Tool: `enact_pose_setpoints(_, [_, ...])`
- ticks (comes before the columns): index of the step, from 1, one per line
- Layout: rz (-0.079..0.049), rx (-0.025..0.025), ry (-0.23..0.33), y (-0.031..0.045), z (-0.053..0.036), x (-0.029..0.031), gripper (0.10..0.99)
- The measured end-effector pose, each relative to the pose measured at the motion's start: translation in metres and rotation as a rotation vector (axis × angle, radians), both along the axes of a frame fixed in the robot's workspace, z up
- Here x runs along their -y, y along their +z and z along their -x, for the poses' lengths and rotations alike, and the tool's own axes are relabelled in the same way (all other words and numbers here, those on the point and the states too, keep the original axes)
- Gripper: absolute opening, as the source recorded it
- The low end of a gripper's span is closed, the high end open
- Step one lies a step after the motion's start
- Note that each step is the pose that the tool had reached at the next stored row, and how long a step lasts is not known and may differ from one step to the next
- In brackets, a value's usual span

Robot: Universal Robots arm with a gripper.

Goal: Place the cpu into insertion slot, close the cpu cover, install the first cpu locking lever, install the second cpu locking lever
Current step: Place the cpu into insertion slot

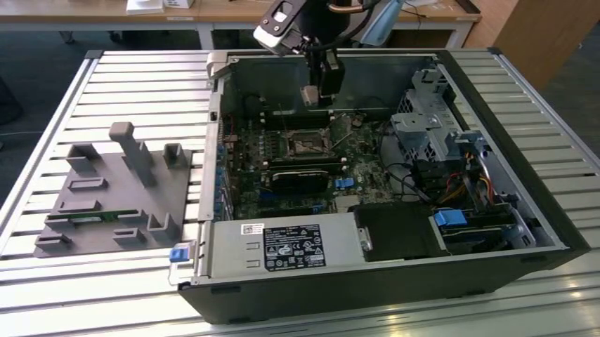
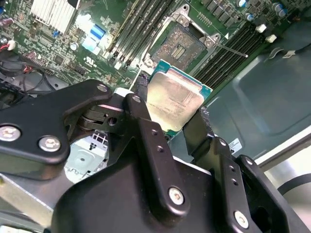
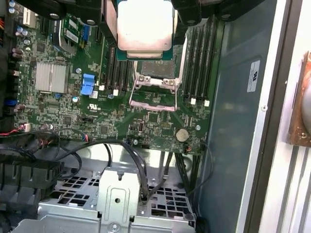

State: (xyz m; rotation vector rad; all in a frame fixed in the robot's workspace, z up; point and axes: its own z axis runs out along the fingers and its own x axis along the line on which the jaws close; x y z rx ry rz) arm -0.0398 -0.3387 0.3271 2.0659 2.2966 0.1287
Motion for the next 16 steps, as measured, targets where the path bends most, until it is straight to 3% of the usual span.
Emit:
enact_pose_setpoints(11, [-0.001,0.0000,-0.001,-0.0131,0.0000,-0.0001,0.541])
enact_pose_setpoints(16, [0.000,0.0000,-0.062,-0.0170,0.0000,-0.0002,0.541])
